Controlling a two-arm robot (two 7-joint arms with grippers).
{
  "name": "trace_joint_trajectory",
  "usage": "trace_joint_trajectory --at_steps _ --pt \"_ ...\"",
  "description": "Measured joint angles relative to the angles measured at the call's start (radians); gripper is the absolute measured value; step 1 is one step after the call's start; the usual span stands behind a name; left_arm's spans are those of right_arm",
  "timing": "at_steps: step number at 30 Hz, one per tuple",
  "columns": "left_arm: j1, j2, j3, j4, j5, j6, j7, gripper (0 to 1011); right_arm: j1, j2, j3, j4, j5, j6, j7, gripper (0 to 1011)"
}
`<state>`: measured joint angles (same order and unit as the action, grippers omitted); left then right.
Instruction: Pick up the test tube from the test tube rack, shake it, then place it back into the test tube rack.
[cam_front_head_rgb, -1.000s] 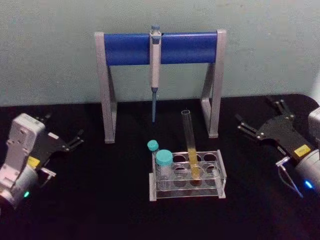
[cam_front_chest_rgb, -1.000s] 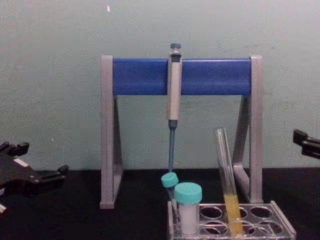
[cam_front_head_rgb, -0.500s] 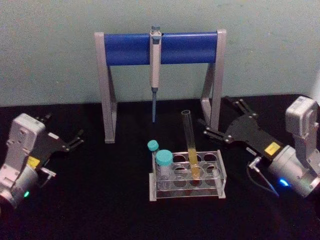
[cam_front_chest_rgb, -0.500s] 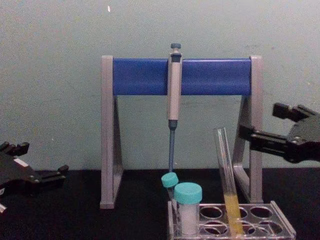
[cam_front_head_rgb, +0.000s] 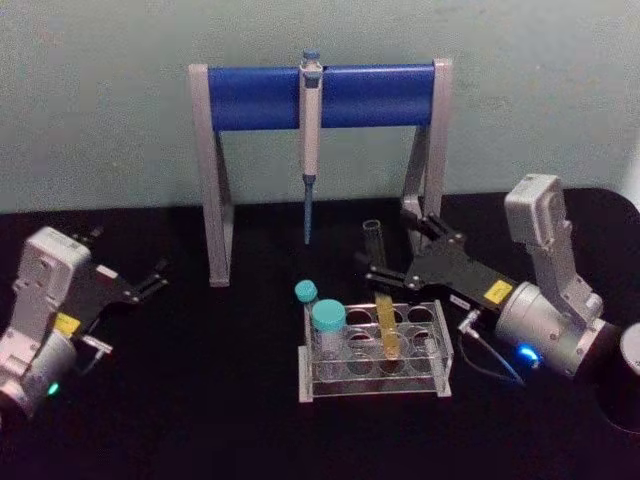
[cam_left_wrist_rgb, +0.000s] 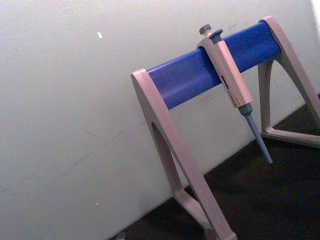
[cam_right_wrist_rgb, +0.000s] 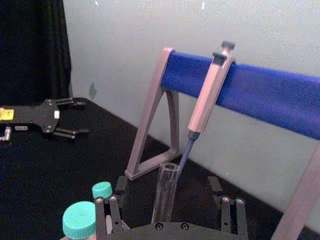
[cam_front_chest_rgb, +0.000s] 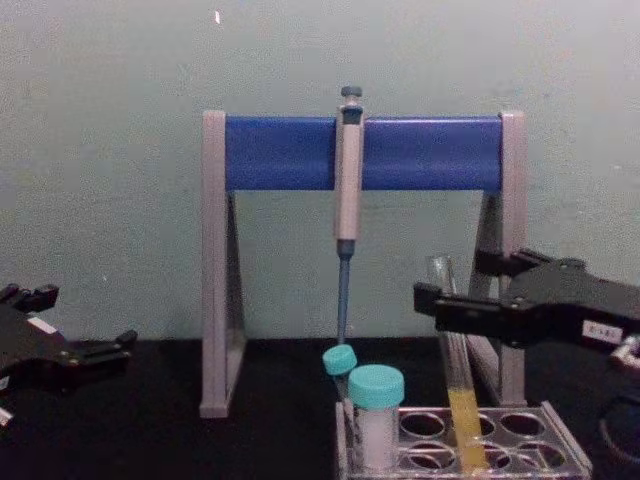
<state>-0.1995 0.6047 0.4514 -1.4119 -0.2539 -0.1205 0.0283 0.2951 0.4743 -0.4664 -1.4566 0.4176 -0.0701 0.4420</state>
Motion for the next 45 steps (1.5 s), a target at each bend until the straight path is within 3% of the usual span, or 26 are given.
trace_joint_trajectory --at_steps 14,41,45 --pt "0.0 0.0 0.0 0.0 0.0 0.0 0.0 1001 0.028 -0.045 0.009 0.041 -0.006 0.117 0.022 1000" --pt "0.0 0.0 0.0 0.0 0.0 0.0 0.0 1001 0.026 -0.055 0.02 0.049 -0.01 0.126 0.028 1000" --pt "0.0 0.0 0.0 0.0 0.0 0.0 0.0 1002 0.026 -0.054 0.019 0.049 -0.01 0.126 0.028 944"
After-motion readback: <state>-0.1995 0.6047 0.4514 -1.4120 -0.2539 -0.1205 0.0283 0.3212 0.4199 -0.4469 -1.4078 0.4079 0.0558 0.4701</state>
